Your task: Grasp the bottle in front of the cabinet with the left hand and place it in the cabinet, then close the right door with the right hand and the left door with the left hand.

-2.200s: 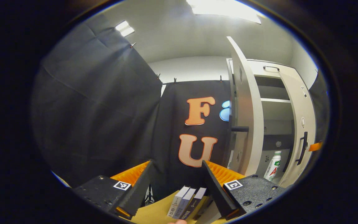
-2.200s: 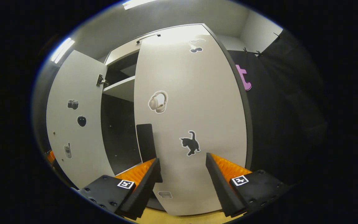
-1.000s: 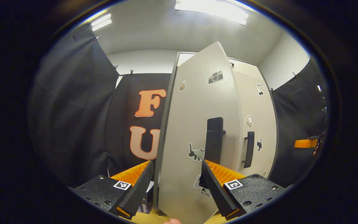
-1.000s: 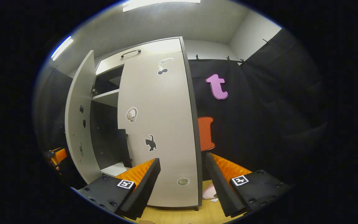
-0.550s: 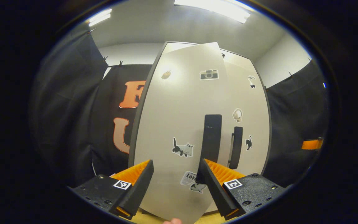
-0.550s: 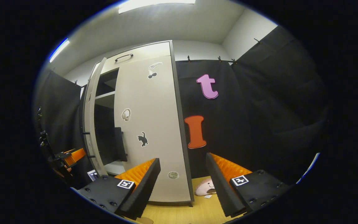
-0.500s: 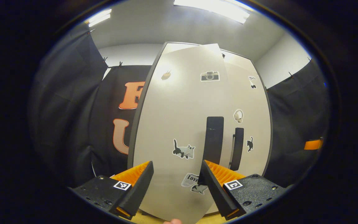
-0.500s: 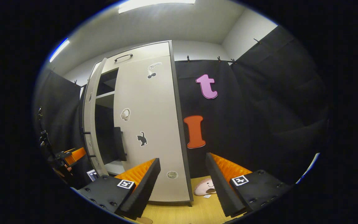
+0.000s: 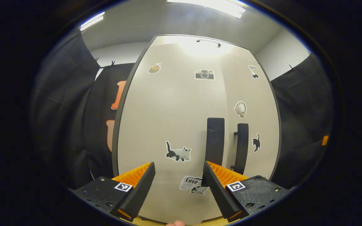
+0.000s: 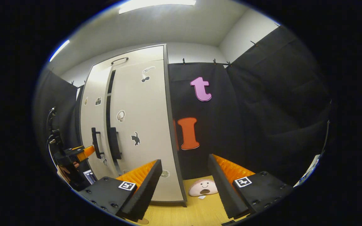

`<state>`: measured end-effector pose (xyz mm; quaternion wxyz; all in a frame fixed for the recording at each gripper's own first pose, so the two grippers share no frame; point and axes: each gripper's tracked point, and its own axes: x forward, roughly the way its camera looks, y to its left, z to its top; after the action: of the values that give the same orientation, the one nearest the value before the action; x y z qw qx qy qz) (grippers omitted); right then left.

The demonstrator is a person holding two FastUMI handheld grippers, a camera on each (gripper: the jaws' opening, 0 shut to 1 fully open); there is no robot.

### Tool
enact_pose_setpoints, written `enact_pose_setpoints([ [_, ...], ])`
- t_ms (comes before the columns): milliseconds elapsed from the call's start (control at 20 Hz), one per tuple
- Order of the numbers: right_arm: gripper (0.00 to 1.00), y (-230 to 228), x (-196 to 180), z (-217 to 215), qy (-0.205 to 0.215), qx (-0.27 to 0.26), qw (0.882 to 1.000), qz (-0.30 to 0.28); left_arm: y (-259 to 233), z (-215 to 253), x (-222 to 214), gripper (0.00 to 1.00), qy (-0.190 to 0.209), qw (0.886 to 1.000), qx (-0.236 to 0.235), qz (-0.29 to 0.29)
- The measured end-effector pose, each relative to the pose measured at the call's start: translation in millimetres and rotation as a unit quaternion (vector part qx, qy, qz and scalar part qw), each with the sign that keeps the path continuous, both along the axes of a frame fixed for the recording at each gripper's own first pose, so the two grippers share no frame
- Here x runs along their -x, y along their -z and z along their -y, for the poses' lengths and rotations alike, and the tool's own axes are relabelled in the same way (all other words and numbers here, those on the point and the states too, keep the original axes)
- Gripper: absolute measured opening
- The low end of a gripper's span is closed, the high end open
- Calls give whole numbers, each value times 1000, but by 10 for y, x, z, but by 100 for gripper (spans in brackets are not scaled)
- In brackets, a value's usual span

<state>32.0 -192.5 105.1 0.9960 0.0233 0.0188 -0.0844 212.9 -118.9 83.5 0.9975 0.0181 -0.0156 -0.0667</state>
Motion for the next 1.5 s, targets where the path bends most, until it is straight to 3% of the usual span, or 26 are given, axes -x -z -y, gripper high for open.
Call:
enact_pose_setpoints([
  [550, 98, 189, 65, 97, -2, -17, 1000, -16, -19, 13, 63, 94, -10, 1000, 10, -2],
  [1050, 98, 417, -53, -147, -57, -14, 998, -28, -184, -12, 1022, 94, -29, 999, 33, 12],
  [1100, 89, 454, -66, -190, -64, -15, 997, -29, -180, -26, 1106, 94, -34, 999, 33, 12],
  [1250, 89, 556, -39, -317, -85, -21, 996, -34, -124, -29, 1378, 94, -45, 998, 37, 5],
  [1300, 98, 586, -37, -345, -89, -22, 995, -36, -112, -42, 1483, 94, -48, 998, 40, 5],
  [1350, 89, 624, -13, -366, -91, -20, 995, -39, -86, -44, 1567, 94, -51, 998, 40, 3],
  [1500, 89, 722, 44, -409, -95, -12, 994, -46, 7, -100, 1784, 94, -65, 998, 25, -2],
])
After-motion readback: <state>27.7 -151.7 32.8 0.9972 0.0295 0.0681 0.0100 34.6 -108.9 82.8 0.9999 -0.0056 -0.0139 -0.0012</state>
